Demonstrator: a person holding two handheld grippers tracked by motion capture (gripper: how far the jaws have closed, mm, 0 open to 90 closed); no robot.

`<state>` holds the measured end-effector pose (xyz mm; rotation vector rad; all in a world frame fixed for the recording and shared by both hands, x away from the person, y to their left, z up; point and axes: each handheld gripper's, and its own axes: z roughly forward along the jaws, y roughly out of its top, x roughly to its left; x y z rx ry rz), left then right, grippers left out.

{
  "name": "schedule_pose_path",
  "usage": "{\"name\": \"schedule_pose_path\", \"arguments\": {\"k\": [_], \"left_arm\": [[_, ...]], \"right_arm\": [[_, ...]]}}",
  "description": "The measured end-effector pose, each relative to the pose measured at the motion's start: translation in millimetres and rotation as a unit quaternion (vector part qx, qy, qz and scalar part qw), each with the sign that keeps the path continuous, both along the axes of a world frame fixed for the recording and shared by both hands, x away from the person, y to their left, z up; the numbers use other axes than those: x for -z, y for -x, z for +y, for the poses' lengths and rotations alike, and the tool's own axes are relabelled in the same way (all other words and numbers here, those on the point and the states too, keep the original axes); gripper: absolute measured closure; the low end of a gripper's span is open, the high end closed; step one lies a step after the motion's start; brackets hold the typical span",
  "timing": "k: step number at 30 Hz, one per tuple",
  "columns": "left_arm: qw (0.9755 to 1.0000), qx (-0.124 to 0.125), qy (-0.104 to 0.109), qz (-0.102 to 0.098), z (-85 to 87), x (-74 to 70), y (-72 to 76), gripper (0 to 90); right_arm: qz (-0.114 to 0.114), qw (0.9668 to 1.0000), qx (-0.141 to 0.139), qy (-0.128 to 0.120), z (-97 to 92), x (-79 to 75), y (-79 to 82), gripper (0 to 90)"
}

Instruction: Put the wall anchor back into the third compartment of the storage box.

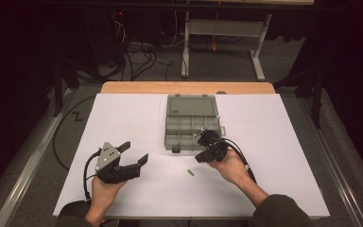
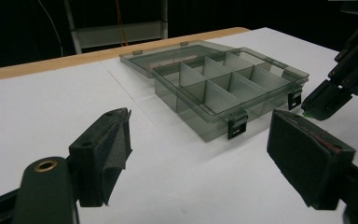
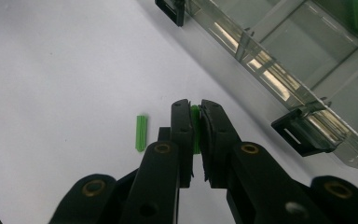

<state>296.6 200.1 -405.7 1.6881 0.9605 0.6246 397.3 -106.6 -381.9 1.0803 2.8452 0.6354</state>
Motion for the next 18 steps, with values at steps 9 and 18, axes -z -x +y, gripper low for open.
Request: {"name": "schedule_pose_path", "arguments": {"k": [9, 18], "left_arm": [[1.0, 0.001, 0.0, 0.0, -0.2, 0.0, 0.1, 21.9], [1.0, 0.0, 0.001, -0.001, 0.2, -0.3, 0.4, 21.9]], "right_arm": [[-0.002, 0.9999, 0.007, -0.007, -4.6, -5.9, -5.2, 86.2], [0.002, 0.9995, 0.023, -0.019, -8.5, -11.7, -11.3, 86.2]]}}
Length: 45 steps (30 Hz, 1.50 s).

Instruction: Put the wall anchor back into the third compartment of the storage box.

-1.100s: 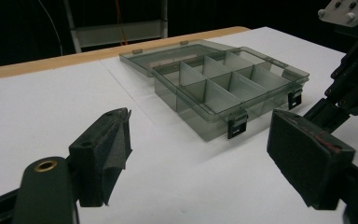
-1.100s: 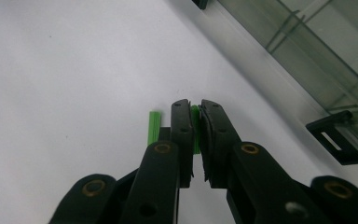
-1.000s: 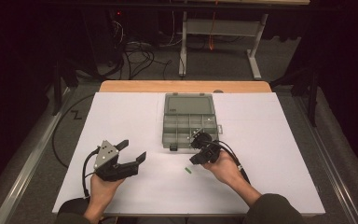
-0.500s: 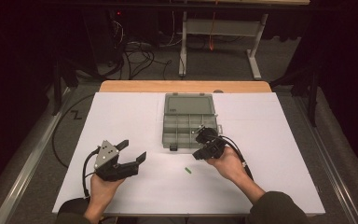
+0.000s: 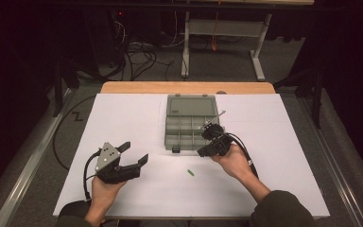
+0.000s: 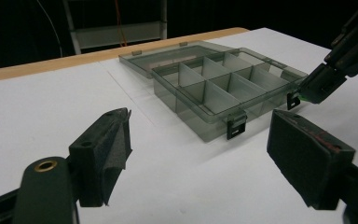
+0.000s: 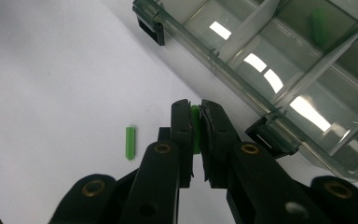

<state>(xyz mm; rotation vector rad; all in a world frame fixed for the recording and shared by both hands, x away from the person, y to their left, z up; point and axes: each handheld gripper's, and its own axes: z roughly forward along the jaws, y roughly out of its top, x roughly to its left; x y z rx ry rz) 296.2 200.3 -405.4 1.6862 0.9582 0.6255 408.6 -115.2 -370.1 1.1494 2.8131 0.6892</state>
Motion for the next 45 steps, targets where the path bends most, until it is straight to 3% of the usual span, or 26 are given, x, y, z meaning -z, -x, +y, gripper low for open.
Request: {"name": "schedule_pose_path", "arguments": {"k": [8, 29, 45], "left_arm": [[1.0, 0.0, 0.001, 0.0, 0.2, 0.0, -0.1, 21.9], [1.0, -0.001, 0.002, -0.002, 0.6, -0.3, 0.2, 22.0], [1.0, -0.001, 0.002, -0.002, 1.1, -0.5, 0.3, 22.0]], "right_arm": [[-0.011, 0.9999, 0.005, -0.001, -2.0, -9.9, -6.5, 86.3], [-0.012, 0.9994, 0.032, -0.003, -7.7, -17.4, -23.7, 86.2], [-0.026, 0.9985, 0.047, 0.007, -8.3, -23.4, -34.9, 86.2]]}}
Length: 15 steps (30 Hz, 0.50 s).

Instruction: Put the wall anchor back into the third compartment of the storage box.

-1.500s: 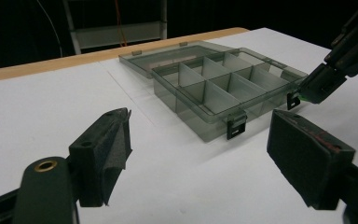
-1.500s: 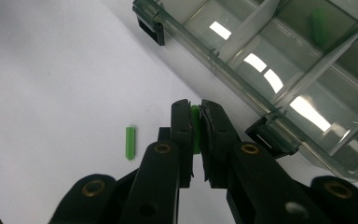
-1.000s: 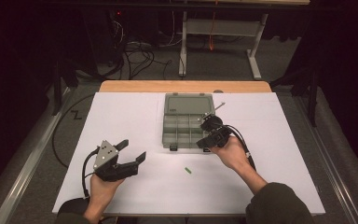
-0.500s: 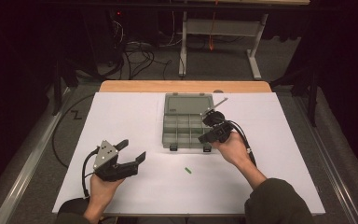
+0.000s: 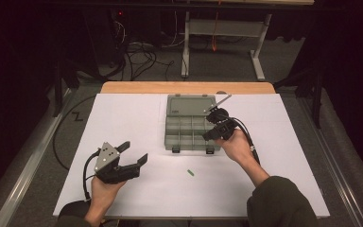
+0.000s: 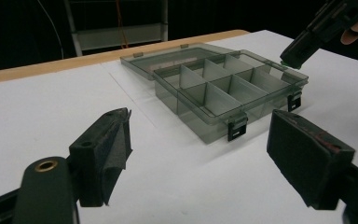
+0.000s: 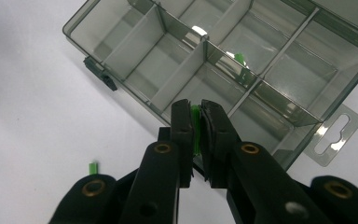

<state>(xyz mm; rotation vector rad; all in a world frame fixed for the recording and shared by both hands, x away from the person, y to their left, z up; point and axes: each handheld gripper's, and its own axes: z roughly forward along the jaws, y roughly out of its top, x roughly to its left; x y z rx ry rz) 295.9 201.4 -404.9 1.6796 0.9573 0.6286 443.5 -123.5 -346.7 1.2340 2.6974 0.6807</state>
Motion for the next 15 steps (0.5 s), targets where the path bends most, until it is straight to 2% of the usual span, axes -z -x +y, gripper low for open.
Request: {"name": "schedule_pose_path", "arguments": {"k": [7, 15], "left_arm": [[1.0, 0.001, 0.0, 0.0, -0.2, 0.0, 0.0, 22.0], [1.0, 0.001, 0.001, -0.001, 0.3, -0.3, 0.3, 22.0]], "right_arm": [[0.0, 1.0, 0.008, 0.002, -1.0, 2.5, -7.2, 86.2], [-0.007, 0.9998, 0.015, 0.007, 1.7, -3.3, -16.2, 86.2]]}}
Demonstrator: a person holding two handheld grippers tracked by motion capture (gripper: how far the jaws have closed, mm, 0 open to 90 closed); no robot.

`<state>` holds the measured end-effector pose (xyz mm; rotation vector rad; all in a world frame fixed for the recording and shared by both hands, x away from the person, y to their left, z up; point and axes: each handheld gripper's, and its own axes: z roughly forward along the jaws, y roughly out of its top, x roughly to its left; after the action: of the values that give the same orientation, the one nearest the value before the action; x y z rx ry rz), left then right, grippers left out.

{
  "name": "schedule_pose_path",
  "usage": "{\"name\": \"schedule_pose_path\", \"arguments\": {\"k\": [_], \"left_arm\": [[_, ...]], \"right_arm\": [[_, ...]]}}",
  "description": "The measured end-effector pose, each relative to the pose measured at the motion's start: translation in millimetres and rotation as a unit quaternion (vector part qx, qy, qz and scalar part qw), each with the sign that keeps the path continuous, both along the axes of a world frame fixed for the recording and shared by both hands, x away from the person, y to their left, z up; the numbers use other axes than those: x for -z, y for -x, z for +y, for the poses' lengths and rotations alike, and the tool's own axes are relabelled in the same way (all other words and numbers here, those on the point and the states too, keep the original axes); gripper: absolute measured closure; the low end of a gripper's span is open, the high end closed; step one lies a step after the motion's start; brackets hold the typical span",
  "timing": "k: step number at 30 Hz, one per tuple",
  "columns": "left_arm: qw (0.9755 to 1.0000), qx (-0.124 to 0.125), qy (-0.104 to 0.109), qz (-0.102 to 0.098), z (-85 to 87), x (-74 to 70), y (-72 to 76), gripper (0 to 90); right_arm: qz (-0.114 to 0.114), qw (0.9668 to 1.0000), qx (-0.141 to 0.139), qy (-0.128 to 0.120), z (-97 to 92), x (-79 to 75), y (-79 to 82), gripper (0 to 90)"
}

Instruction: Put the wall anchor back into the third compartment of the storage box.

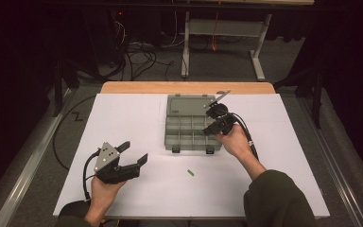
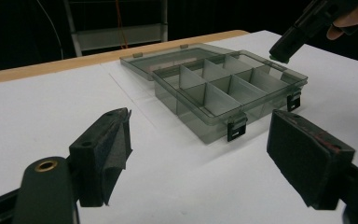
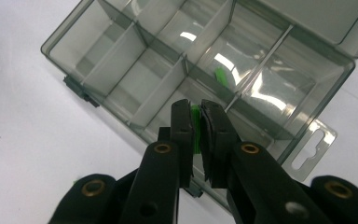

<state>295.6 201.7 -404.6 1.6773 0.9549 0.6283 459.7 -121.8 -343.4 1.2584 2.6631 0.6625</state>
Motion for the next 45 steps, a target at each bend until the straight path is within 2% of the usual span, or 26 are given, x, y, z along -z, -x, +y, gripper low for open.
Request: {"name": "schedule_pose_path", "arguments": {"k": [5, 20, 35, 45], "left_arm": [[1.0, -0.001, 0.001, -0.001, 0.9, -0.2, 0.0, 22.0], [1.0, 0.005, 0.004, 0.001, -0.9, -0.1, 0.3, 22.0], [1.0, 0.007, 0.006, 0.002, 0.0, -0.2, 0.0, 22.0], [1.0, 0.008, 0.005, 0.002, -0.5, -0.1, -0.1, 22.0]], "right_arm": [[0.0, 1.0, 0.007, -0.006, 0.6, -1.4, -5.9, 86.1], [0.0, 0.9998, 0.019, 0.0, 7.3, 4.3, -22.6, 86.0], [-0.009, 0.9995, 0.029, 0.012, 17.4, 19.6, -39.3, 85.6], [-0.003, 0.9993, 0.034, 0.017, 18.3, 24.6, -42.7, 85.4]]}}
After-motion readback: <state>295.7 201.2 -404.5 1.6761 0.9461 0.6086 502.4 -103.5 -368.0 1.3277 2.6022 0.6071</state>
